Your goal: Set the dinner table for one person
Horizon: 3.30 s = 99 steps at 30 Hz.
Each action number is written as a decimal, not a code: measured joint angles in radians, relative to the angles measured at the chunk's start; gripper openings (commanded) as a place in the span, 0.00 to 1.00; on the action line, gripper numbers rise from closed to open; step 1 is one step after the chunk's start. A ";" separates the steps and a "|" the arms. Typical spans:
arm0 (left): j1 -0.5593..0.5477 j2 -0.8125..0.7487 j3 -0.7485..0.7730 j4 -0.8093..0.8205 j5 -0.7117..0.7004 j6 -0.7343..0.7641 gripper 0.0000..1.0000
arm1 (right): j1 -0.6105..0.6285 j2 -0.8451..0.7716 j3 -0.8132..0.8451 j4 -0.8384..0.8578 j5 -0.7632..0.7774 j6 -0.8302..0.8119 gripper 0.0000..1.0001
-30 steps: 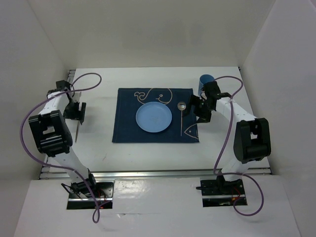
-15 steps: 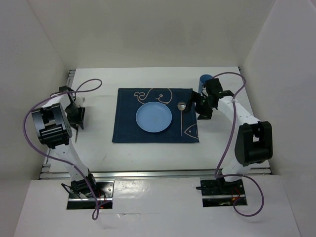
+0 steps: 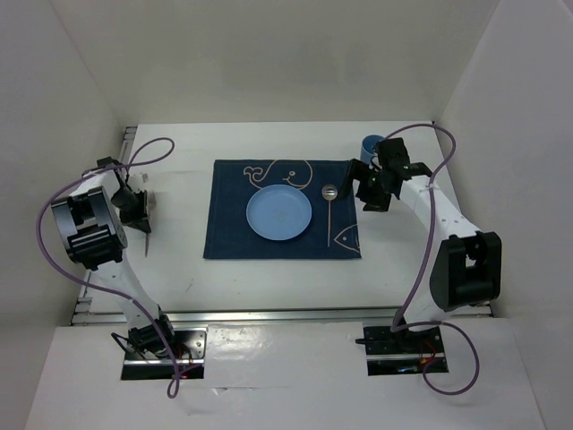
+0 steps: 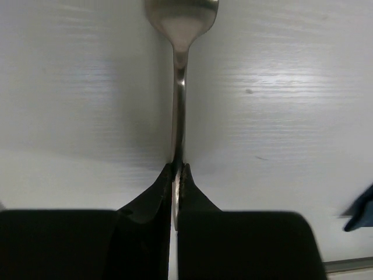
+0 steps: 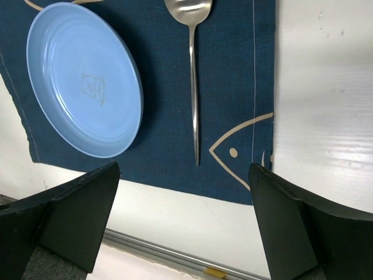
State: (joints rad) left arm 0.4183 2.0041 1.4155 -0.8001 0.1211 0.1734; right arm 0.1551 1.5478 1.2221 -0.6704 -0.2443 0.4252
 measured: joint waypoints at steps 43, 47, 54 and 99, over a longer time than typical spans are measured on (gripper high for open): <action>-0.760 0.140 0.238 0.010 -0.228 -0.748 0.00 | -0.005 -0.089 -0.052 0.013 0.163 0.018 1.00; -0.763 0.140 0.238 0.007 -0.270 -0.726 0.00 | -0.005 -0.089 -0.052 0.013 0.163 0.018 1.00; -0.757 0.140 0.238 0.005 -0.323 -0.676 0.00 | -0.005 -0.099 -0.052 0.013 0.163 0.018 1.00; -0.697 0.136 0.254 -0.050 -0.245 -0.620 0.48 | -0.023 -0.133 0.019 -0.050 0.217 0.003 1.00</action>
State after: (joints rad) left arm -0.2787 2.1399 1.6695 -0.8505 -0.1242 -0.4465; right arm 0.1322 1.4147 1.2407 -0.7204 -0.0277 0.4286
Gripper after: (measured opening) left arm 0.483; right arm 0.999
